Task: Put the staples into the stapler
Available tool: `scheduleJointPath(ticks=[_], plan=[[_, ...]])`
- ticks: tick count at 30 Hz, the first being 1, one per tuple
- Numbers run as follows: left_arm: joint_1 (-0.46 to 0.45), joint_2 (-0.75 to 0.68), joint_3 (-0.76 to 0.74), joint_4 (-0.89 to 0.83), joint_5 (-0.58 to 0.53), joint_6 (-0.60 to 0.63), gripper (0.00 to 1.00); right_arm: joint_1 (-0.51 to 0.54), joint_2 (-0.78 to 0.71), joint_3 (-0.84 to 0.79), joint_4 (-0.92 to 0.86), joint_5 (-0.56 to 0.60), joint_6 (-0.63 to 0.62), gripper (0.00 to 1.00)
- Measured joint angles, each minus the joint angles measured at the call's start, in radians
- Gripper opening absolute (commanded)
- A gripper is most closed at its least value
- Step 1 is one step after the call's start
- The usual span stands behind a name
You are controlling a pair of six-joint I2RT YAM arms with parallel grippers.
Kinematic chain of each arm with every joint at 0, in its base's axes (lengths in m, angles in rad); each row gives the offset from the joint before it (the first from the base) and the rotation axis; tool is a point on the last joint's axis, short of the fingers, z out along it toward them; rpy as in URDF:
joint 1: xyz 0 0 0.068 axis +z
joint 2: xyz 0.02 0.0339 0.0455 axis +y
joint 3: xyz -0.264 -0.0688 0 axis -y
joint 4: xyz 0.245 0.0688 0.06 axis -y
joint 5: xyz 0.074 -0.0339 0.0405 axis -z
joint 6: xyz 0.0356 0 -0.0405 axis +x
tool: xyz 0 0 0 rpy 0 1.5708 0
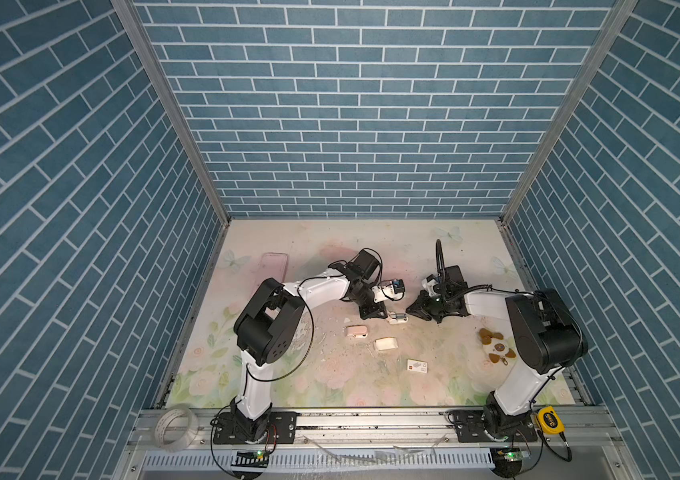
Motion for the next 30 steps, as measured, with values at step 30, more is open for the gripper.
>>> scheduleJointPath(ticks=[30], plan=[[-0.047, -0.034, 0.006, -0.123, -0.095, 0.092, 0.21, 0.067, -0.157, -0.123, -0.044, -0.025, 0.001, 0.08]])
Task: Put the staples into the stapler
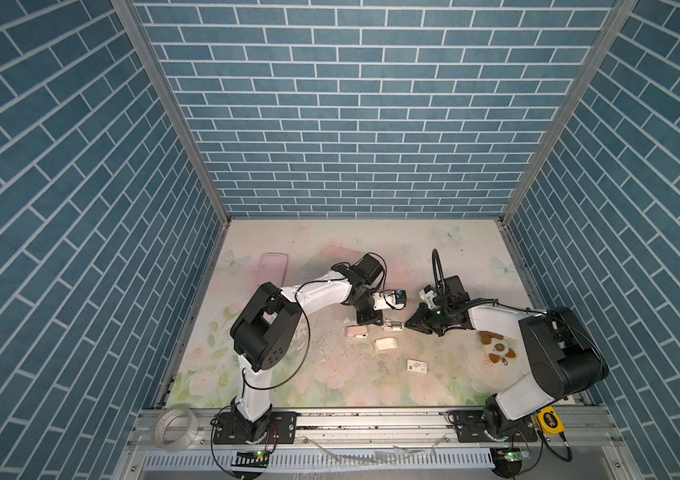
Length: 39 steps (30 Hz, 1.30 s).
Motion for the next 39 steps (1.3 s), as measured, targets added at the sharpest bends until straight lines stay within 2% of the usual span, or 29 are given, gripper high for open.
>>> scheduleJointPath(ticks=[39], plan=[[-0.023, 0.042, 0.074, -0.059, -0.023, -0.04, 0.18, 0.002, 0.069, 0.027, 0.011, -0.017, -0.021, 0.07]])
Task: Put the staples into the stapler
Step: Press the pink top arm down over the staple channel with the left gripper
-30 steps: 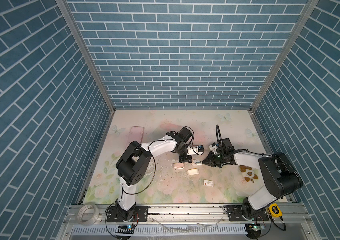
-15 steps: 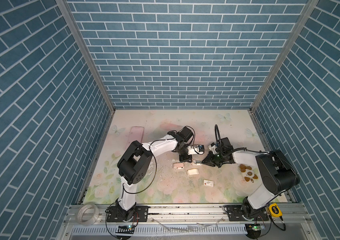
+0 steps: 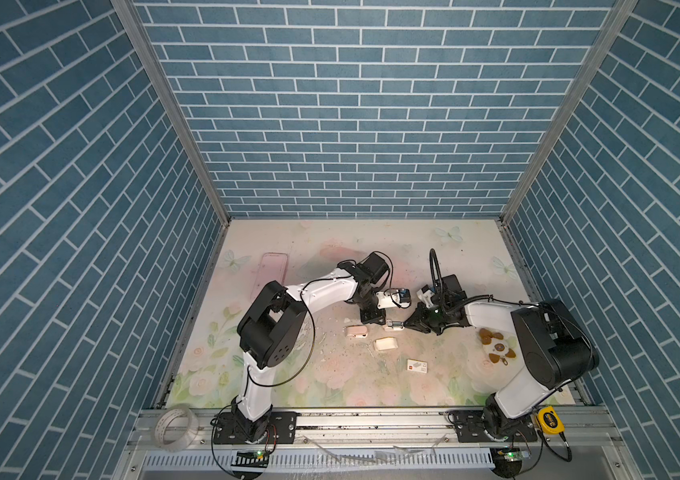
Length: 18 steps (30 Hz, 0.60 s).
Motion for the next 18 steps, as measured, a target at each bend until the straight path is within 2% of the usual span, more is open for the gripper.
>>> scheduleJointPath(ticks=[18], plan=[[-0.024, 0.03, 0.043, 0.004, 0.001, -0.016, 0.18, -0.006, -0.001, -0.019, 0.043, -0.007, 0.002, 0.06]])
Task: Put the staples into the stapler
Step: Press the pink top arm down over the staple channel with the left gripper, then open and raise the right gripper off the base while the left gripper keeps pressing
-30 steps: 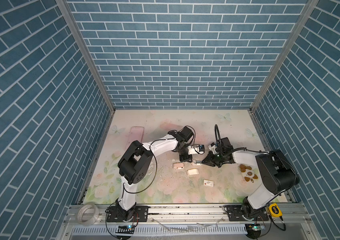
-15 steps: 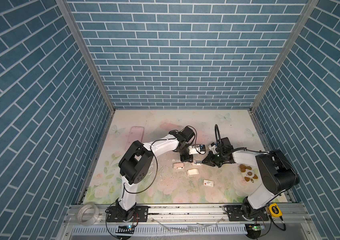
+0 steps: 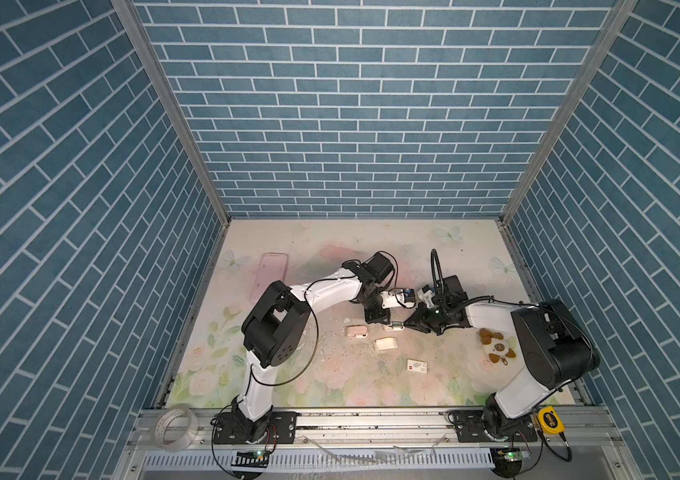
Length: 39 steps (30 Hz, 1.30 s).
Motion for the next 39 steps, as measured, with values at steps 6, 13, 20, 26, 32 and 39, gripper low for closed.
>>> scheduleJointPath(ticks=[6, 13, 20, 26, 32, 39], plan=[[-0.012, 0.017, 0.017, 0.012, 0.004, -0.005, 0.17, 0.001, -0.008, -0.01, 0.017, 0.011, 0.0, 0.06], [-0.02, 0.031, 0.029, 0.022, 0.008, -0.008, 0.15, 0.004, -0.025, -0.013, 0.01, 0.044, 0.001, 0.06], [-0.024, 0.039, 0.036, 0.022, 0.007, -0.007, 0.14, -0.005, -0.046, -0.019, -0.024, 0.104, 0.001, 0.06], [-0.031, 0.068, 0.074, -0.003, 0.004, -0.004, 0.12, -0.021, -0.073, -0.02, -0.064, 0.149, 0.001, 0.06], [-0.038, 0.096, 0.111, -0.03, 0.001, 0.005, 0.12, -0.034, -0.14, -0.03, -0.122, 0.209, 0.0, 0.06], [-0.055, 0.119, 0.146, -0.063, -0.027, 0.024, 0.12, -0.049, -0.263, -0.047, -0.234, 0.298, 0.0, 0.05]])
